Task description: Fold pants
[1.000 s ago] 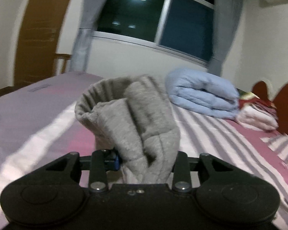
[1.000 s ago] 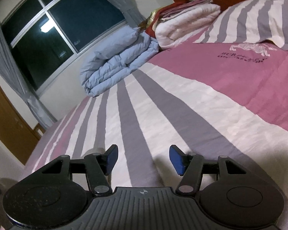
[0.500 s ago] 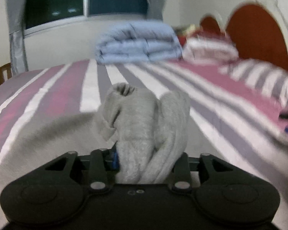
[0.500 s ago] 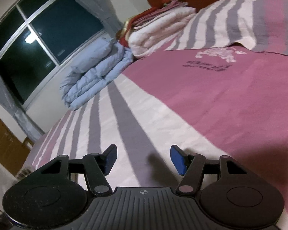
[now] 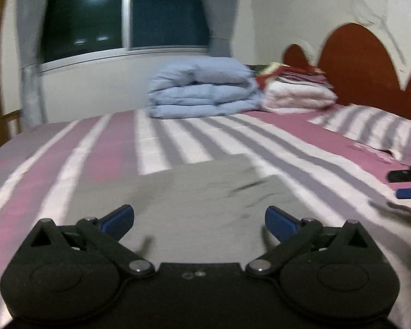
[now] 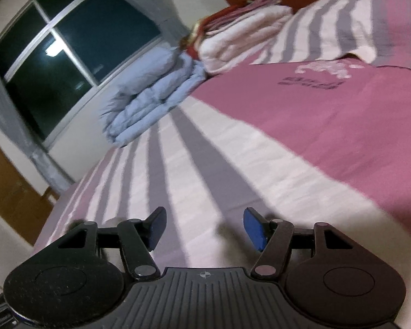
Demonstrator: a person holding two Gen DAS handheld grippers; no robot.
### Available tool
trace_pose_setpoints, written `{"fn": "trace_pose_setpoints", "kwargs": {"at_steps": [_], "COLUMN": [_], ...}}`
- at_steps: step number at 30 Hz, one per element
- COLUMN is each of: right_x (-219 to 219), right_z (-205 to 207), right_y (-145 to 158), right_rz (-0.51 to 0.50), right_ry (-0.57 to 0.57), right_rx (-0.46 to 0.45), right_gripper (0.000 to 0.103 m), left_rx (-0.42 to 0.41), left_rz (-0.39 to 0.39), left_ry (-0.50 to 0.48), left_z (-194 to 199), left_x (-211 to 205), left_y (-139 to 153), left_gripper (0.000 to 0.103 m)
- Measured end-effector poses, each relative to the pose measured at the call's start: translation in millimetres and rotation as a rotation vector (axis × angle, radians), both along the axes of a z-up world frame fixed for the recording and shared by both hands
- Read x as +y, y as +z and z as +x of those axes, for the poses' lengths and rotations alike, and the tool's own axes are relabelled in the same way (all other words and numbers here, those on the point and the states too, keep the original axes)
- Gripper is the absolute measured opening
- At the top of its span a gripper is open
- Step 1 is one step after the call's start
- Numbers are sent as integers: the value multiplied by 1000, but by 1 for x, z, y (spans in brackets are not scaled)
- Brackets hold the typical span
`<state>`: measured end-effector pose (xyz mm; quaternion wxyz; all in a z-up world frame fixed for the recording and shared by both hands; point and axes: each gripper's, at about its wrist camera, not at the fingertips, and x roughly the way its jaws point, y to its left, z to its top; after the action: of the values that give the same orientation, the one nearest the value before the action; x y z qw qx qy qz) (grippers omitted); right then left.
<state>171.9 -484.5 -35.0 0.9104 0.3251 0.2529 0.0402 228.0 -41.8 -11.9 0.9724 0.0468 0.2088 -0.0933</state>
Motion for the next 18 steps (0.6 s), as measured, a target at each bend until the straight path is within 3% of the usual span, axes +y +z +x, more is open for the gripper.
{"fn": "trace_pose_setpoints", "kwargs": {"at_steps": [7,11,15,18], "right_x": [68,110,144,165], "right_z": [5,12,25,35], "right_y": [9,10,5,-1], "right_rz": [21,99,156,157], "right_ry": [155,272,329,355], "right_rx": [-47,-61,-21,26], "right_gripper": [63,63,63,63], "left_rx": [30,36,26,63], "left_rz": [35,-15,-63,-124], "left_ry": [210,343,417,461], "left_z": [-12,-24,-47,-46], "left_x": [93,143,176,193], "left_y": [-3,-7,-24,-27], "left_gripper": [96,97,97,97]}}
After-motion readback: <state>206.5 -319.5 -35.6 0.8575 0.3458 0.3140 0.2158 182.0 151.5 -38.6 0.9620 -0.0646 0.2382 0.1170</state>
